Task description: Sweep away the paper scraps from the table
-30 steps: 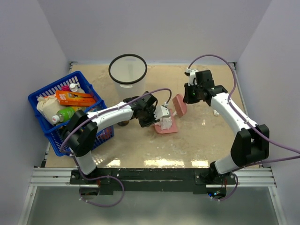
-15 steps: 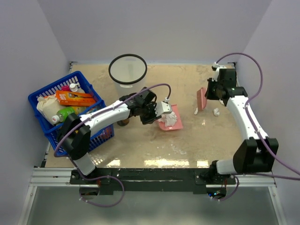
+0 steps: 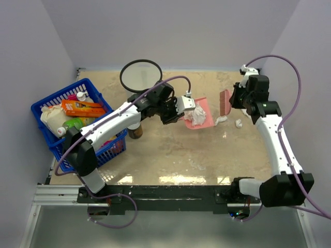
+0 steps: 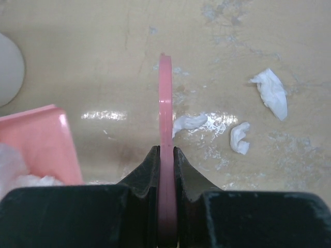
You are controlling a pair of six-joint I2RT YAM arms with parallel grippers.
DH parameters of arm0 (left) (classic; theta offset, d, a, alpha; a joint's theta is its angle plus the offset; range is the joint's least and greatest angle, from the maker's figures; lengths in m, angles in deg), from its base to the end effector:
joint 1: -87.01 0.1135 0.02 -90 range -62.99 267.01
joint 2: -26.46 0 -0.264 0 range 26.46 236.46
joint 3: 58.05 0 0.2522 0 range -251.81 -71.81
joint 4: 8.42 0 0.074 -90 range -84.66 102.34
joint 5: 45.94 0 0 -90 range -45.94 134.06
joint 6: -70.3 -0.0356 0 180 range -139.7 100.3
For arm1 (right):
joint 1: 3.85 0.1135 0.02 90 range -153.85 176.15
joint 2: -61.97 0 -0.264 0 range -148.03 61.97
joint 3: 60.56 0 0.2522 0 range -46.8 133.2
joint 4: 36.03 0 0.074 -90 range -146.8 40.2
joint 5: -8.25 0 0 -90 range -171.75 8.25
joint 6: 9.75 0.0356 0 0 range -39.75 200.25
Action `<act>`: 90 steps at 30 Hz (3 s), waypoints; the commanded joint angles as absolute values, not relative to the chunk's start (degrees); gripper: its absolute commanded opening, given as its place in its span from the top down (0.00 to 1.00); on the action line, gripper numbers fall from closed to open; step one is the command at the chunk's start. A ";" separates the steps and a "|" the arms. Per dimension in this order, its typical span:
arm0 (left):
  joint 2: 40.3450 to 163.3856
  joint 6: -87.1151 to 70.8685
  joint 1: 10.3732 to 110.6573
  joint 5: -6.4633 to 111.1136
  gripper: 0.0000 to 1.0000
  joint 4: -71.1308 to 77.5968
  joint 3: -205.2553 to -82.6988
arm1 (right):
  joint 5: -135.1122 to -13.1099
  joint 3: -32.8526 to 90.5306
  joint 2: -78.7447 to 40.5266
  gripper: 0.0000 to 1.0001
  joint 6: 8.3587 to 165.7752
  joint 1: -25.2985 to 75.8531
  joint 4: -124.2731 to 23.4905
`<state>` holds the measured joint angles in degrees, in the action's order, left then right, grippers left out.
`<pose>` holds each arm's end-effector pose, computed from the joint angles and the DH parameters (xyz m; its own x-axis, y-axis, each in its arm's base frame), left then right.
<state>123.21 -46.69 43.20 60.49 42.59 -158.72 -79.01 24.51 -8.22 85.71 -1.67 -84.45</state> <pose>0.2646 -0.2677 0.3137 -0.1066 0.7054 -0.7007 0.9554 0.2679 0.1244 0.2653 0.0118 0.3661 -0.5570 0.0739 -0.8272 -0.0249 0.9941 0.1056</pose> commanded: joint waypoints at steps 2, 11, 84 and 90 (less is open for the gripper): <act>121.55 -43.53 47.36 65.77 1.00 47.34 -169.78 | -83.34 27.03 -13.08 1.00 87.81 -2.09 -82.23; 121.12 -42.46 58.79 65.69 1.00 55.78 -182.89 | -78.24 28.27 -19.24 1.00 92.29 -2.09 -80.29; 122.78 -56.19 40.08 56.73 1.00 52.71 -164.91 | -101.53 26.77 -19.33 1.00 63.91 -3.76 -72.73; 126.56 -50.22 40.17 56.28 1.00 42.88 -149.62 | -102.76 25.89 -18.62 1.00 57.06 -3.67 -75.45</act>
